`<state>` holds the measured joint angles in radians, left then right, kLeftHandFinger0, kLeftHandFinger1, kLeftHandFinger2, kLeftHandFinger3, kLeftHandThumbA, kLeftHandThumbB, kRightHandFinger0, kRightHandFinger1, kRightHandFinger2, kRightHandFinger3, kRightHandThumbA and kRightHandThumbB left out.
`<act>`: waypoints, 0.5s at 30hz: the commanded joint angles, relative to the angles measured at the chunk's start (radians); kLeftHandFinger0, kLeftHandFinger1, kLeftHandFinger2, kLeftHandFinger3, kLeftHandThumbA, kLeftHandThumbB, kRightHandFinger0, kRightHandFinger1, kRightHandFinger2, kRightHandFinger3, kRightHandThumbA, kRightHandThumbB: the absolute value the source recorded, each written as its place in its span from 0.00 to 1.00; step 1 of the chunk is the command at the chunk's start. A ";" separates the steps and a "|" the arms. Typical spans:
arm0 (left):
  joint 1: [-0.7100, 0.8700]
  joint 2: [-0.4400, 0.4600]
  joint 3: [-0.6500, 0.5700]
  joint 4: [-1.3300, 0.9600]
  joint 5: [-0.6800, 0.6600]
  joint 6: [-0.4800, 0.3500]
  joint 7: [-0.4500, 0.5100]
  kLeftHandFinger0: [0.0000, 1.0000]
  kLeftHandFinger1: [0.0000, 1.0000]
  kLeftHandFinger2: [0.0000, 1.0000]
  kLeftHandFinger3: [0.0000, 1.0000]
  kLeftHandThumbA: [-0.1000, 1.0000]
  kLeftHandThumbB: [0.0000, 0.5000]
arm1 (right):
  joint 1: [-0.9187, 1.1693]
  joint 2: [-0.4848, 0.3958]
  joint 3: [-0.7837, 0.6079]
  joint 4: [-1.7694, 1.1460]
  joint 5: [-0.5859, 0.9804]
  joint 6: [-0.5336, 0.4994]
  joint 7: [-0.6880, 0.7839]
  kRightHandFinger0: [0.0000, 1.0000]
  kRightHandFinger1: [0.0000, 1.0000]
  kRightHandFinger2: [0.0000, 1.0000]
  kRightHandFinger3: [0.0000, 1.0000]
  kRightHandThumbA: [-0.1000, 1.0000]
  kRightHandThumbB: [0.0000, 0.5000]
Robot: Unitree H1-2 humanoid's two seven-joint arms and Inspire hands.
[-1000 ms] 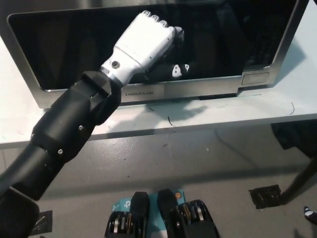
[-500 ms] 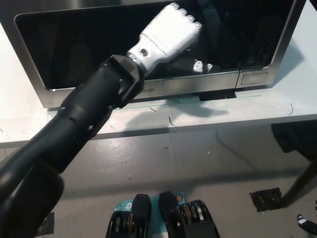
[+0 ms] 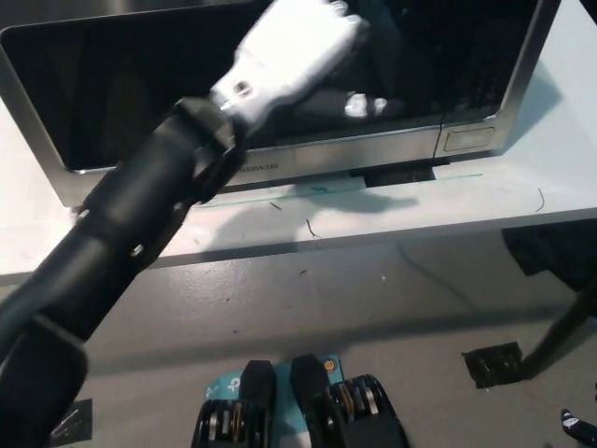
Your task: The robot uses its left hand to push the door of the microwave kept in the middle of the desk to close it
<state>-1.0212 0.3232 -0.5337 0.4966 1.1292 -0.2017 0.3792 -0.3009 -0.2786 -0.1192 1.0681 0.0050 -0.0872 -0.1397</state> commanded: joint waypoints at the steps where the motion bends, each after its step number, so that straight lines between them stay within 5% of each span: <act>1: 0.108 0.060 0.086 -0.221 -0.001 0.097 -0.019 0.22 0.20 0.26 0.49 0.79 0.89 | -0.015 -0.015 0.002 -0.003 -0.004 -0.027 -0.009 1.00 1.00 1.00 1.00 0.62 0.00; 3: 0.216 0.065 0.106 -0.368 -0.001 0.083 -0.009 0.36 0.33 0.39 0.55 0.52 0.70 | -0.015 -0.015 0.002 -0.003 -0.004 -0.027 -0.009 1.00 1.00 1.00 1.00 0.62 0.00; 6: 0.323 0.055 0.127 -0.519 -0.003 0.094 -0.060 0.51 0.48 0.53 0.66 0.33 0.55 | -0.011 -0.034 -0.001 -0.020 -0.005 -0.019 -0.004 1.00 1.00 1.00 1.00 0.62 0.00; 10: 0.440 0.077 0.149 -0.622 0.014 0.066 -0.052 0.70 0.65 0.69 0.77 0.21 0.38 | -0.011 -0.034 -0.001 -0.020 -0.005 -0.018 -0.004 1.00 1.00 1.00 1.00 0.62 0.00; 11: 0.446 0.075 0.155 -0.627 0.017 0.063 -0.058 0.71 0.66 0.70 0.78 0.21 0.37 | -0.011 -0.034 -0.001 -0.020 -0.005 -0.018 -0.004 1.00 1.00 1.00 1.00 0.62 0.00; 13: 0.538 0.091 0.181 -0.697 -0.009 0.067 -0.109 0.91 0.86 0.88 0.94 0.21 0.15 | -0.022 -0.040 0.000 -0.019 -0.006 -0.015 -0.002 1.00 1.00 1.00 1.00 0.62 0.00; 15: 0.576 0.094 0.200 -0.716 -0.009 0.054 -0.106 0.98 0.92 0.94 0.99 0.22 0.12 | -0.027 -0.041 0.001 -0.017 -0.006 -0.014 -0.002 1.00 1.00 1.00 1.00 0.62 0.00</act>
<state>-0.4829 0.3756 -0.3862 -0.1305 1.1286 -0.1701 0.3159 -0.3023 -0.2840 -0.1193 1.0661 0.0048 -0.0869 -0.1394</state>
